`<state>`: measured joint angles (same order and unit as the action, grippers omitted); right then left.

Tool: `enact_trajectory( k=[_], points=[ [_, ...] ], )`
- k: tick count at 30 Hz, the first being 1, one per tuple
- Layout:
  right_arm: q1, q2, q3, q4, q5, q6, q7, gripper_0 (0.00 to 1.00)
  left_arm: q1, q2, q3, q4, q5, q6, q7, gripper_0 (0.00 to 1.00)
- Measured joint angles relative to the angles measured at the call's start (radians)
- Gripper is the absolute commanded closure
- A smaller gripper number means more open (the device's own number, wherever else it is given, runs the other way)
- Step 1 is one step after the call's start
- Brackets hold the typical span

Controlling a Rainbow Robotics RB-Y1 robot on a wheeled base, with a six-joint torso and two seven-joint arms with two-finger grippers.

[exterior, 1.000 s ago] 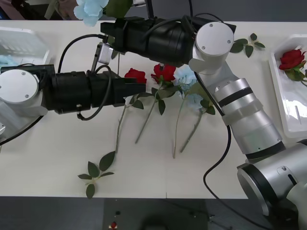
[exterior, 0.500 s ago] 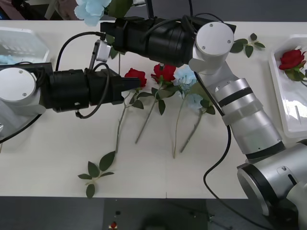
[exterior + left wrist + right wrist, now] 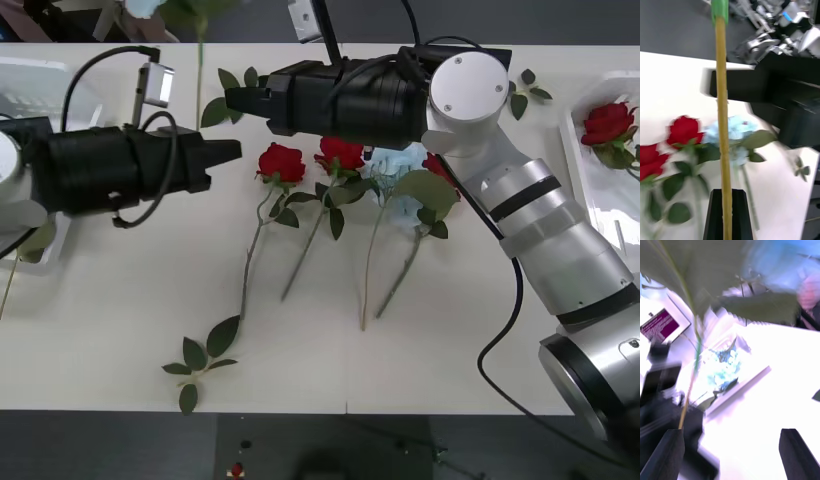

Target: Put the red flowers into the right box and the blue flowers into the left box

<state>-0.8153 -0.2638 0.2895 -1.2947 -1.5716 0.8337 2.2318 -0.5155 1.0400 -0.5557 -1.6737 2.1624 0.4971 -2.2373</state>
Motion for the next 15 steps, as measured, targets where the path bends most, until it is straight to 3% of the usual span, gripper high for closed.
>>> enact_trajectory(
  k=[6, 9, 12, 15],
  points=[
    [-0.001, -0.008, -0.03, 0.024, 0.0, 0.012, -0.003, 0.23, 0.022, 0.234, 0.017, 0.089, -0.001, 0.001, 0.0, 1.0],
    [-0.012, -0.063, -0.006, 0.024, -0.01, 0.065, -0.044, 0.23, 0.053, 0.312, 0.047, 0.163, -0.022, 0.001, 0.0, 1.0],
    [-0.039, -0.203, 0.097, 0.024, -0.158, 0.107, -0.22, 0.23, 0.076, 0.341, 0.061, 0.285, -0.039, 0.001, 0.0, 1.0],
    [-0.086, -0.411, 0.272, 0.002, -0.261, 0.164, -0.553, 0.23, 0.085, 0.343, 0.059, 0.404, -0.098, 0.011, 0.0, 1.0]
  ],
)
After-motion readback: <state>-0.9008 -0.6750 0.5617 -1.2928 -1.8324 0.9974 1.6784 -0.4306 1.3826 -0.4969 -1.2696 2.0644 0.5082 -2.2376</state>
